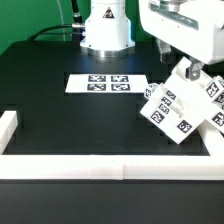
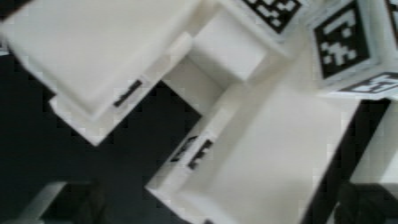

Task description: Assemble chair

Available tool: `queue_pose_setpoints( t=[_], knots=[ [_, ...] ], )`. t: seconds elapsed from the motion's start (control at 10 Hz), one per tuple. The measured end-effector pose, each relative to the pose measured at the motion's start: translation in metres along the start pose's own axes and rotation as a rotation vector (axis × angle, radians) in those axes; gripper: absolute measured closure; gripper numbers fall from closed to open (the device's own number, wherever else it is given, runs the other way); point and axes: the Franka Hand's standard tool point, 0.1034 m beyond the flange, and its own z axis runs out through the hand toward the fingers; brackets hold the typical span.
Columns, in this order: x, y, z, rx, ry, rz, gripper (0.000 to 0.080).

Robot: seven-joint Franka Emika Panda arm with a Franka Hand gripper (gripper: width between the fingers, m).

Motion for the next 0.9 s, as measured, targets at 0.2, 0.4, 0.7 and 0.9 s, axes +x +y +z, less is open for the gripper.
queue_pose_setpoints(
  t=[0.2,0.4,0.7,0.9],
  knots=[
    [0.000,0.000,0.002,-0.003,0.001,-0.002,0.0150],
    [0.000,0.001,0.004,-0.006,0.000,-0.013,0.0150],
    [0.002,0.012,0.010,-0.014,0.000,-0.051,0.0150],
    [0.004,0.014,0.013,-0.011,0.006,-0.060,0.0150]
  ],
)
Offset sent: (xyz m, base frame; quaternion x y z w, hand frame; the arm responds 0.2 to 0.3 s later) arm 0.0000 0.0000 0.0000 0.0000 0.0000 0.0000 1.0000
